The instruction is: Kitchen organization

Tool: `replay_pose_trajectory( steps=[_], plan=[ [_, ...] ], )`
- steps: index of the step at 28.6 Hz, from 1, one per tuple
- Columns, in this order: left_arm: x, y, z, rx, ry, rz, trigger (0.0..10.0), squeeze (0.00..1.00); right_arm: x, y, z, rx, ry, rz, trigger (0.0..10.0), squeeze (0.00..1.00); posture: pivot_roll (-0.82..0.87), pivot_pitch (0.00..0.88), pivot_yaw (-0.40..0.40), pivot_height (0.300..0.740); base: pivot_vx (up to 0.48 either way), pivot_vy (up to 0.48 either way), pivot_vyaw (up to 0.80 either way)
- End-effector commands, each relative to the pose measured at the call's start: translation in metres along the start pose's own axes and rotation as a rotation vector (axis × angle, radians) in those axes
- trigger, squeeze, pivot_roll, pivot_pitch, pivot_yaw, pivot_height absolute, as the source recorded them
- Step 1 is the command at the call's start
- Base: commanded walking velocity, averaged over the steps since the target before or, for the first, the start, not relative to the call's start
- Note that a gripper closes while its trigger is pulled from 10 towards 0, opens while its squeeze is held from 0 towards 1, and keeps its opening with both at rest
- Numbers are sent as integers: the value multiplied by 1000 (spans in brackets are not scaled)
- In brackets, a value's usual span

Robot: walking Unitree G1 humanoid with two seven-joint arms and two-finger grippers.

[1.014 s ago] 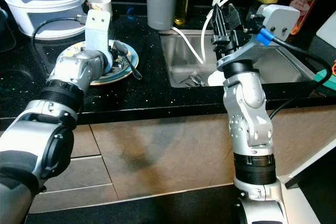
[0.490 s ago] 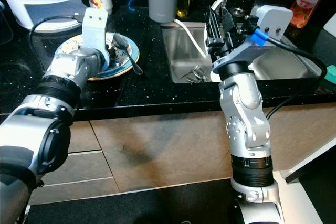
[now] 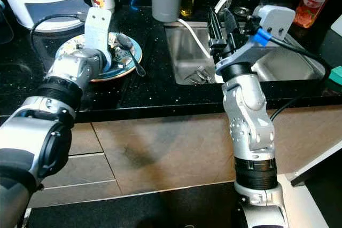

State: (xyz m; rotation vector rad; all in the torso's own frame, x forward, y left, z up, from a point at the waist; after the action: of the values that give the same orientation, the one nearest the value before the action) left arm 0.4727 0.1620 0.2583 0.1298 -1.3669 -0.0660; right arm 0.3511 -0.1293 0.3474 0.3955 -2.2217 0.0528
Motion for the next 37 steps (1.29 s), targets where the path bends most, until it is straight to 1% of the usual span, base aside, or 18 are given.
replay_pose_trajectory(
  steps=[1, 2, 3, 5, 6, 10, 12, 14, 16, 17, 18, 19, 21, 22, 23, 26, 33, 37],
  plan=[
    [27, 16, 5, 98, -136, -55, 2431, 0, 1, -3, -1, -3, -6, 6, 10000, 0, 89, 64, -67, 740, 0, 0, 0],
    [36, 22, 8, 146, -184, -73, 2431, 0, 2, -3, -2, -2, -9, 7, 10000, 0, 90, 59, -68, 740, 0, 0, 0],
    [48, 26, 12, 178, -247, -95, 10000, 0, 2, -3, -3, -2, -11, 7, 10000, 0, 90, 57, -68, 740, 0, 0, 0],
    [79, 33, 29, 257, -430, -147, 10000, 0, 4, -3, -4, 3, -19, 3, 10000, 0, 91, 49, -70, 740, 0, 0, 0],
    [79, 33, 29, 257, -430, -147, 10000, 0, 4, -3, -4, 3, -19, 3, 10000, 0, 91, 49, -70, 740, 0, 0, 0],
    [94, 36, 44, 304, -539, -156, 10000, 0, 5, 3, -5, 28, -25, -37, 10000, 0, 91, 37, -74, 740, 0, 0, 0],
    [99, 37, 52, 338, -587, -172, 10000, 0, 6, 9, -6, 69, -24, -133, 10000, 0, 93, 32, -77, 740, 0, 0, 0],
    [102, 27, 57, 292, -626, -179, 10000, 0, 9, 14, -5, 111, -25, -262, 10000, 0, 95, 27, -81, 740, 0, 0, 0],
    [102, -3, 62, 71, -672, -105, 10000, 0, 14, 21, -4, 169, -31, -366, 10000, 0, 96, 22, -82, 740, 0, 0, 0],
    [101, -28, 69, -102, -691, -75, 10000, 0, 20, 24, -3, 201, -46, -435, 10000, 0, 94, 16, -85, 740, 0, 0, 0],
    [100, -44, 77, -216, -707, -61, 10000, 0, 23, 26, -2, 224, -58, -483, 10000, 0, 94, 16, -85, 740, 0, 0, 0],
    [99, -63, 89, -338, -740, -70, 10000, 0, 28, 30, 0, 256, -69, -545, 10000, 0, 95, 12, -86, 740, 0, 0, 0],
    [96, -83, 108, -487, -780, -86, 10000, 0, 33, 34, 1, 297, -77, -603, 10000, 0, 88, 8, -85, 740, 0, 0, 0],
    [96, -83, 108, -487, -780, -86, 10000, 0, 33, 34, 1, 297, -77, -603, 10000, 0, 88, 8, -85, 740, 0, 0, 0],
    [93, -94, 117, -583, -785, -80, 10000, 0, 33, 36, 3, 320, -70, -613, 10000, 0, 88, 3, -83, 740, 0, 0, 0],
    [91, -102, 131, -683, -806, -78, 10000, 0, 31, 36, 5, 322, -60, -667, 10000, 0, 82, 0, -79, 740, 0, 0, 0],
    [90, -102, 143, -760, -830, -84, 10000, 0, 29, 29, 8, 313, -39, -723, 10000, 0, 79, 0, -76, 740, 0, 0, 0],
    [89, -107, 160, -856, -860, -98, 10000, 0, 24, 21, 6, 274, -15, -748, 10000, 0, 80, 0, -75, 740, 0, 0, 0]
  ],
)
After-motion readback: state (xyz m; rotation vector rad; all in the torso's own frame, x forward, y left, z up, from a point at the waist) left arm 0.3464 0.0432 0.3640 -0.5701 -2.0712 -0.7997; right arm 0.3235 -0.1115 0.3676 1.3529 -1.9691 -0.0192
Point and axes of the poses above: a point about 5 cm out from each wrist's last joint towards the gripper, its own z axis pointing back from the gripper into the wrist, its own x axis along the axis of the wrist's last joint, y = z × x, the point moved 5 cm from there along -z, pointing out of the wrist towards the gripper, and after that the axes turned 3 degrees about z, right-handed, at the moved point
